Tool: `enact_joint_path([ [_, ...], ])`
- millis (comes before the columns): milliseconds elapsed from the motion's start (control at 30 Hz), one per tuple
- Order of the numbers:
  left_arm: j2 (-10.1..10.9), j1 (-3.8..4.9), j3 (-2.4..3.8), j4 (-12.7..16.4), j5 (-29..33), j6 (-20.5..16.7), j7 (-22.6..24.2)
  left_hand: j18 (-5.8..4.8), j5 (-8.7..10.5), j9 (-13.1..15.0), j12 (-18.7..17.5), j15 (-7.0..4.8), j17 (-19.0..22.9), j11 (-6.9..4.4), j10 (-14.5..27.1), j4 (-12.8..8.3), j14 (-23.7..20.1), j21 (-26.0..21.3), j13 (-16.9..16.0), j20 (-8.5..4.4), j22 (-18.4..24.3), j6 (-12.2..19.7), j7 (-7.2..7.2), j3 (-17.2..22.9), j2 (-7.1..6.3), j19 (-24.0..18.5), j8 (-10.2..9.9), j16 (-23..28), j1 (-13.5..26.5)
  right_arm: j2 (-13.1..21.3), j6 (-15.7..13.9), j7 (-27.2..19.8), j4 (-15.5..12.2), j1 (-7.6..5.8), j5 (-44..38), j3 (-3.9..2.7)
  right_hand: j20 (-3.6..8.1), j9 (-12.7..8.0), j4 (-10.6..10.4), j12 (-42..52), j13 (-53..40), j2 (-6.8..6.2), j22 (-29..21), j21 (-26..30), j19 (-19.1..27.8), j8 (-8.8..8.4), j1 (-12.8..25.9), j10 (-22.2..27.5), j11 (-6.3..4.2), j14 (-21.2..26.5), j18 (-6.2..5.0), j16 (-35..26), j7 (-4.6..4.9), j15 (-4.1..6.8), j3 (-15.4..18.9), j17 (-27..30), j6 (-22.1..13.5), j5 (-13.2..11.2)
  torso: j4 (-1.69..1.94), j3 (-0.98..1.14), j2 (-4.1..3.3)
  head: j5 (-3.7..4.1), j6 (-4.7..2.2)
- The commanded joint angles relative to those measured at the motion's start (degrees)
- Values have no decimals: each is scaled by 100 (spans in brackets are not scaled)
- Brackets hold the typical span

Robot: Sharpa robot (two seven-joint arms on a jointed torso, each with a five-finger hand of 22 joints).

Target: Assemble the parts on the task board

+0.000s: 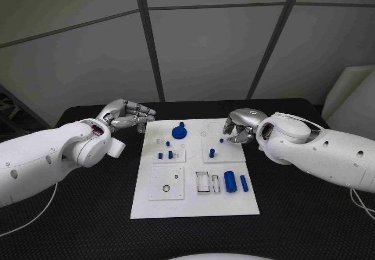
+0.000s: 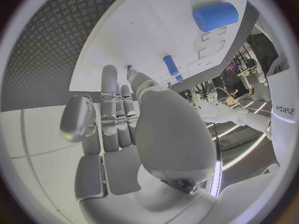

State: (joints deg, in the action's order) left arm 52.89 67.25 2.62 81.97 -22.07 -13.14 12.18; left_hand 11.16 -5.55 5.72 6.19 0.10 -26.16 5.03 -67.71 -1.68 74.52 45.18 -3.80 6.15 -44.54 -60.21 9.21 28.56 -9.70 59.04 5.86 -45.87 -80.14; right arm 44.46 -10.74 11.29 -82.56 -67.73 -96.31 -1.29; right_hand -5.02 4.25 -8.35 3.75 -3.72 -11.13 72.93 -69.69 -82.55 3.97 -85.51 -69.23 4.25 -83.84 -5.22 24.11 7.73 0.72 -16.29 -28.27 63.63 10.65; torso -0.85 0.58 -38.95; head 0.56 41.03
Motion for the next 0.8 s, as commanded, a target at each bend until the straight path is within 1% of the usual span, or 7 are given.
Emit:
enact_joint_path([
  [33, 39, 0, 4, 45, 1122, 211, 588, -65, -20, -7, -24, 6, 31, 29, -21, -27, -50, -39, -1, 3, 12, -24, 10, 18, 47, -65, -24, 63, 14, -65, 130, 73, 37, 6, -300, 26, -19, -8, 17, -29, 7, -7, 99, -104, 0, -33, 30, 94, 19, -157, 114, 112, 2, -25, -57, -104, -53, -24, 2, 1, 3, -8, 11],
  [133, 65, -4, 4, 55, 1195, 243, 630, -65, -19, -10, -26, 7, 49, 30, -23, -33, -56, -56, -2, 5, 20, -26, 11, 9, 47, -74, -29, 102, 21, -118, 158, 47, 72, 15, -296, 51, -37, -18, 49, -35, 18, -14, -63, 106, 130, -39, 34, 226, 46, -70, 60, 132, 7, -45, -78, -140, -108, -21, -12, 4, 0, -18, 15],
  [233, 81, -6, 3, 60, 1235, 255, 655, -65, -20, -11, -25, 9, 61, 30, -28, -35, -59, -69, -4, 6, 26, -25, 12, 4, 49, -81, -33, 127, 27, -161, 171, 23, 106, 28, -288, 66, -44, -19, 63, -34, 18, 10, -122, 184, 183, -36, 28, 259, 52, -36, 39, 132, 8, -49, -102, -146, -119, -9, 3, -3, 0, -4, 29],
  [300, 84, -6, 3, 62, 1247, 262, 660, -65, -21, -12, -25, 9, 64, 30, -29, -36, -59, -73, -4, 6, 28, -25, 12, 3, 51, -82, -35, 134, 28, -183, 180, 11, 124, 33, -282, 71, -46, -17, 71, -30, 17, 33, -112, 176, 190, -32, 22, 259, 51, -25, 39, 137, 9, -49, -123, -150, -116, 5, 5, -1, 0, -13, 30],
  [467, 89, -7, 3, 81, 1264, 273, 653, -65, -25, -14, -26, 10, 73, 31, -29, -38, -60, -81, -4, 7, 32, -20, 14, 0, 53, -86, -40, 152, 32, -258, 253, -27, 198, 50, -225, 79, -50, -7, 102, -20, 13, 138, 56, -20, 133, -16, -8, 203, 43, -41, 73, 195, 14, -41, -235, -183, -72, 93, -1, 0, -1, -59, 48],
  [767, 83, -7, 3, 85, 1270, 306, 639, -65, -28, -17, -27, 11, 81, 32, -30, -41, -60, -89, -5, 8, 36, -11, 16, -3, 55, -90, -48, 169, 34, -350, 338, -84, 283, 94, -133, 84, -41, 19, 167, -18, 10, 386, 487, -538, -56, 5, -11, 41, 7, -116, 171, 416, -7, -12, -488, -307, 69, 146, -8, 6, 2, -68, 73],
  [800, 83, -7, 3, 85, 1270, 306, 639, -65, -28, -17, -27, 11, 81, 32, -30, -41, -60, -89, -5, 8, 36, -11, 16, -3, 55, -90, -48, 169, 34, -350, 338, -84, 283, 94, -133, 84, -41, 19, 167, -18, 10, 386, 487, -538, -56, 5, -11, 41, 7, -116, 171, 416, -7, -12, -488, -307, 69, 146, -8, 6, 2, -68, 73],
])
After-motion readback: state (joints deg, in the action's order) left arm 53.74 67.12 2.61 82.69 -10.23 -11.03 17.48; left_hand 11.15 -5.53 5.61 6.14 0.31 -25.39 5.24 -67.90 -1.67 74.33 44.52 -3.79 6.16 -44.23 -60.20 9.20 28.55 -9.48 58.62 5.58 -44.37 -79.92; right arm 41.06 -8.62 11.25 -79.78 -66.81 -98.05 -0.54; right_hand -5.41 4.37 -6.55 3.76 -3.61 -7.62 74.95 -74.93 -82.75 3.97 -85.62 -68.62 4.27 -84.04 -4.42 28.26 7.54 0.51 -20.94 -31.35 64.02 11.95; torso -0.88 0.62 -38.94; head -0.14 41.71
